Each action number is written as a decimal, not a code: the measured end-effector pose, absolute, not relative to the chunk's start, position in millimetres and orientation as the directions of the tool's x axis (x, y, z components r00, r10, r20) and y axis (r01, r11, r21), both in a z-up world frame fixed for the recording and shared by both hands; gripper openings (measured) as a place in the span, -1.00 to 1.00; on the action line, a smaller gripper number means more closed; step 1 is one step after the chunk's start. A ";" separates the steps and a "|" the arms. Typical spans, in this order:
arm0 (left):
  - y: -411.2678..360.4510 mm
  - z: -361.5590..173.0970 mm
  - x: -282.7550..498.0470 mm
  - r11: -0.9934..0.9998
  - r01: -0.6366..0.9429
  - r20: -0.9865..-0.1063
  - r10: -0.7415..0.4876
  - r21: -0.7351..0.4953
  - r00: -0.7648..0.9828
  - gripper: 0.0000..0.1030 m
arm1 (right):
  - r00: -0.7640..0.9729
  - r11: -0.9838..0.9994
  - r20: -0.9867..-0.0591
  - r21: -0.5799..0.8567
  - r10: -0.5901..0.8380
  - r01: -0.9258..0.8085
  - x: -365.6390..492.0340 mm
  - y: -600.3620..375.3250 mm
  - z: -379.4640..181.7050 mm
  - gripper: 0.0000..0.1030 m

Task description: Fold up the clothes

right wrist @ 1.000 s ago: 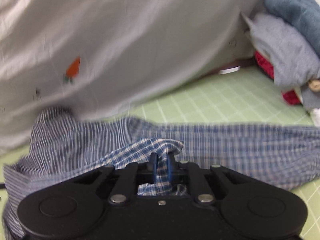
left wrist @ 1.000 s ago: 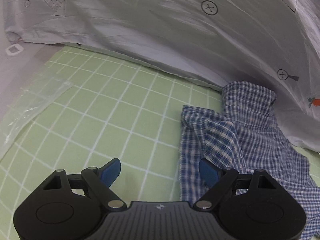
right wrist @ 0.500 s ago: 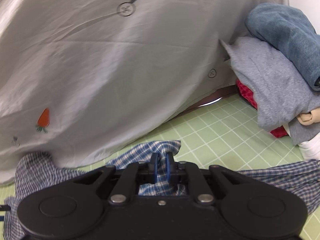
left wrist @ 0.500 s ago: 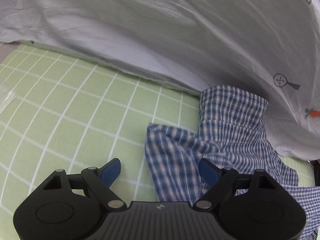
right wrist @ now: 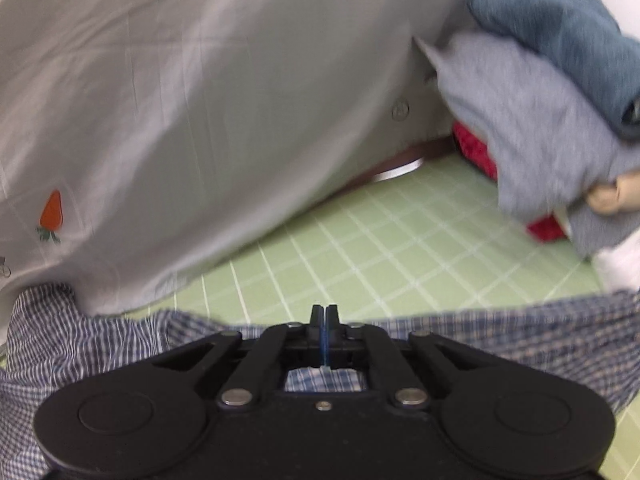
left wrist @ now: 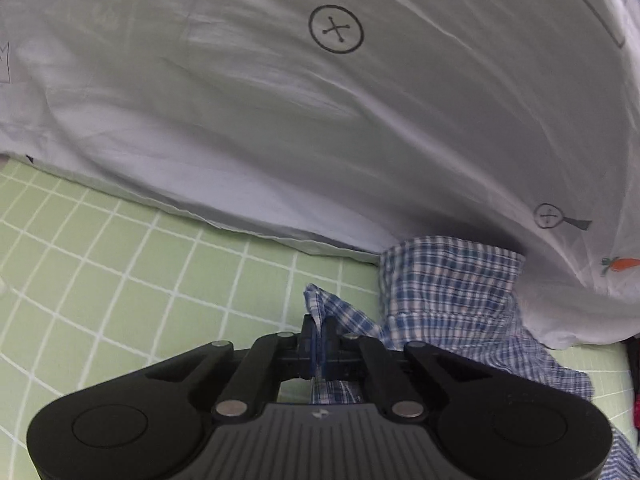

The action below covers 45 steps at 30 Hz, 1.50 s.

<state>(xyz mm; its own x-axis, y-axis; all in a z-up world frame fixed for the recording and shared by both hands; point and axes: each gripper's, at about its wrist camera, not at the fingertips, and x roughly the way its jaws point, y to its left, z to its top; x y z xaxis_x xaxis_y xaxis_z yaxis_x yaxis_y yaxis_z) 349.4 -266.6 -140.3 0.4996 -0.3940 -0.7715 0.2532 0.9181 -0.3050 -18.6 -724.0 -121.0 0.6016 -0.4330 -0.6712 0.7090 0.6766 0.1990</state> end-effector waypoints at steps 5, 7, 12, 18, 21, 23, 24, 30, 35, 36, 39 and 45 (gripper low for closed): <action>-269.9 -141.1 344.2 0.940 0.251 -0.801 -0.330 -0.232 0.499 -0.31 | 0.581 0.634 -0.718 0.251 -0.385 0.731 -19.4 -726.1 -142.8 -0.11; -266.8 -139.3 341.4 0.944 0.240 -0.808 -0.319 -0.225 0.495 0.22 | 0.567 0.617 -0.732 0.258 -0.377 0.744 -18.4 -727.3 -150.4 0.10; -256.3 -130.3 332.2 0.943 0.220 -0.804 -0.327 -0.248 0.497 0.48 | 0.577 0.544 -0.742 0.344 -0.342 0.765 -20.4 -737.0 -168.5 0.30; -241.3 -108.6 308.0 0.951 0.192 -0.799 -0.309 -0.244 0.516 0.49 | 0.641 0.568 -0.708 0.409 -0.297 0.714 -22.8 -733.6 -162.9 -0.79; -229.7 -93.1 285.0 0.952 0.174 -0.790 -0.305 -0.251 0.531 0.49 | 0.674 0.648 -0.667 0.365 -0.319 0.668 -24.6 -715.0 -142.2 -0.85; -221.6 -81.2 267.6 0.952 0.162 -0.786 -0.305 -0.258 0.538 0.49 | 0.704 0.699 -0.635 0.346 -0.317 0.626 -29.2 -700.0 -125.2 -0.86; -217.5 -74.5 257.5 0.952 0.159 -0.784 -0.305 -0.261 0.540 0.50 | 0.726 0.719 -0.617 0.353 -0.302 0.599 -33.8 -691.7 -117.3 -0.87; -192.5 -49.2 181.3 0.953 0.176 -0.782 -0.304 -0.247 0.544 0.52 | 0.805 0.846 -0.556 0.313 -0.205 0.432 -63.6 -624.7 -83.7 -0.88; -165.6 -48.1 118.4 0.953 0.185 -0.792 -0.304 -0.241 0.529 0.54 | 0.824 0.898 -0.560 0.311 -0.091 0.311 -97.2 -555.7 -81.9 -0.89; -161.2 -49.4 107.1 0.953 0.184 -0.795 -0.301 -0.239 0.526 0.54 | 0.821 0.909 -0.568 0.304 -0.067 0.285 -103.6 -540.4 -83.2 -0.89; -147.9 -53.5 73.3 0.956 0.180 -0.805 -0.292 -0.231 0.516 0.54 | 0.795 0.938 -0.606 0.274 -0.004 0.214 -121.2 -497.9 -94.0 -0.90; -131.8 -67.8 10.4 0.966 0.134 -0.825 -0.257 -0.220 0.504 0.54 | 0.705 0.937 -0.707 0.282 0.059 0.204 -151.3 -450.9 -134.3 -0.87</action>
